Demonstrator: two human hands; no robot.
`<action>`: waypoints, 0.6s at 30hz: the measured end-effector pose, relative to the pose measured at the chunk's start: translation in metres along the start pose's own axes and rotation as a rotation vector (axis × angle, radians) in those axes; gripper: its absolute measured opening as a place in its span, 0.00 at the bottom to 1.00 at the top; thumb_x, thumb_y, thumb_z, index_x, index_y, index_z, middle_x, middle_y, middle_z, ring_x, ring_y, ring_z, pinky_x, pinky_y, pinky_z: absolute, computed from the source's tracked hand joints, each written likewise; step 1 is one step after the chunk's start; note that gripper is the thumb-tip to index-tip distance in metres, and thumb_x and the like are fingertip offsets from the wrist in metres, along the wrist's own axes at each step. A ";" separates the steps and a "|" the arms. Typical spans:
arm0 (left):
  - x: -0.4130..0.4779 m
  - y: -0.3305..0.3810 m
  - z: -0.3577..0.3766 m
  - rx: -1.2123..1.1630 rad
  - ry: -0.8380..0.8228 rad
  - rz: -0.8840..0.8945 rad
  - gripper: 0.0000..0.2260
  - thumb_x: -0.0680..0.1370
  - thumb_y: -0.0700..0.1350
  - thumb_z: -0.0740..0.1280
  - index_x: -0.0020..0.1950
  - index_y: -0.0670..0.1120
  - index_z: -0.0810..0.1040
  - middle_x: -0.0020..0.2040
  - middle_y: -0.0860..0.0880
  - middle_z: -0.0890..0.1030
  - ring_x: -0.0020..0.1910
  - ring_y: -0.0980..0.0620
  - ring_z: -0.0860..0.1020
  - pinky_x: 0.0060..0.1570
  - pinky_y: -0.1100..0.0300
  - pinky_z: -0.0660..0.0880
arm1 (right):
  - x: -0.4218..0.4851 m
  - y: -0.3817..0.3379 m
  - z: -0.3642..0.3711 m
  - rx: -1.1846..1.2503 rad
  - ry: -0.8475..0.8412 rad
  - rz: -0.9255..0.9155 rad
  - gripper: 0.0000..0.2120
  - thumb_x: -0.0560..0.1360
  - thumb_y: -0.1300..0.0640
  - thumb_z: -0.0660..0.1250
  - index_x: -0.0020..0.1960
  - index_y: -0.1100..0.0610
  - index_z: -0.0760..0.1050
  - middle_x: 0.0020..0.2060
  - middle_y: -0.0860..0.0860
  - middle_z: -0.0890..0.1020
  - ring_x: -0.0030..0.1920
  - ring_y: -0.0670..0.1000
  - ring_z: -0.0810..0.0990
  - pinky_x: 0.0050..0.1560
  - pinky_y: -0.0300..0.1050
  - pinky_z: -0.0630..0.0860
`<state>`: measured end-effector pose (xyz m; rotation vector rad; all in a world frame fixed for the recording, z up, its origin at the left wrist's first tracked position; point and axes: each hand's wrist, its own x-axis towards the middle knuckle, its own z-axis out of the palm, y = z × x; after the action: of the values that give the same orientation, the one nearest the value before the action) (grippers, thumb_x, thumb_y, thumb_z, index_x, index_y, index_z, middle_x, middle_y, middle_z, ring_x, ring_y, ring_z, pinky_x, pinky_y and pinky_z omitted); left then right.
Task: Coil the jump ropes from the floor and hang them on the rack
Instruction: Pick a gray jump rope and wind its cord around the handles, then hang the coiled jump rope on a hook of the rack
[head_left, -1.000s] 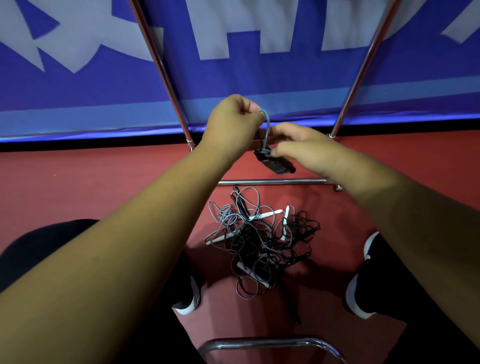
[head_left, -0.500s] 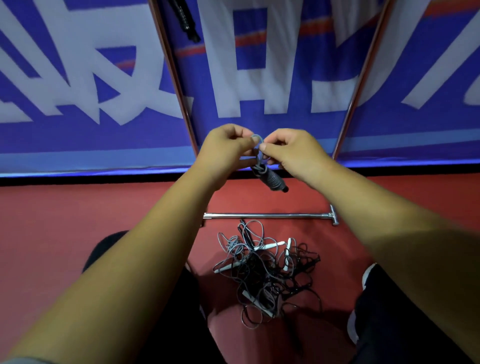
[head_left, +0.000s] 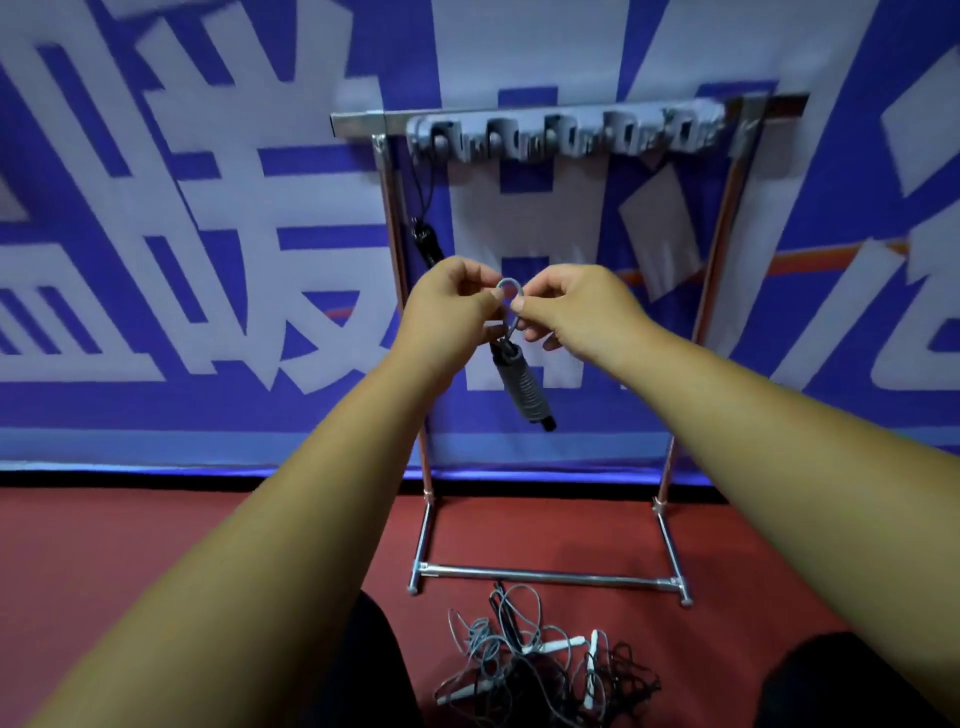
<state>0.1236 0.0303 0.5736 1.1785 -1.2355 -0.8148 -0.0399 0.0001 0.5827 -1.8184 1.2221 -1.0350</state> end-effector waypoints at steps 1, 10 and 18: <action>0.005 0.010 -0.001 0.004 0.018 0.011 0.04 0.80 0.35 0.68 0.51 0.43 0.78 0.42 0.47 0.83 0.43 0.48 0.84 0.47 0.49 0.85 | 0.005 -0.010 -0.003 0.001 0.006 -0.008 0.04 0.80 0.58 0.74 0.52 0.59 0.83 0.39 0.53 0.89 0.37 0.47 0.87 0.41 0.48 0.84; 0.063 0.075 -0.013 0.248 0.237 0.173 0.08 0.75 0.39 0.65 0.48 0.51 0.80 0.44 0.51 0.83 0.43 0.48 0.83 0.40 0.42 0.84 | 0.059 -0.088 -0.014 -0.019 0.083 -0.044 0.04 0.81 0.59 0.72 0.48 0.58 0.83 0.41 0.56 0.88 0.36 0.49 0.86 0.41 0.51 0.86; 0.132 0.090 -0.019 0.142 0.287 0.147 0.06 0.75 0.35 0.68 0.44 0.45 0.80 0.42 0.45 0.85 0.38 0.48 0.85 0.42 0.43 0.86 | 0.133 -0.111 -0.008 0.002 0.116 0.035 0.06 0.82 0.62 0.69 0.49 0.61 0.84 0.38 0.57 0.84 0.34 0.52 0.83 0.40 0.49 0.82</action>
<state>0.1564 -0.0679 0.6965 1.2532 -1.1385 -0.4366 0.0268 -0.0922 0.7131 -1.7498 1.3163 -1.1347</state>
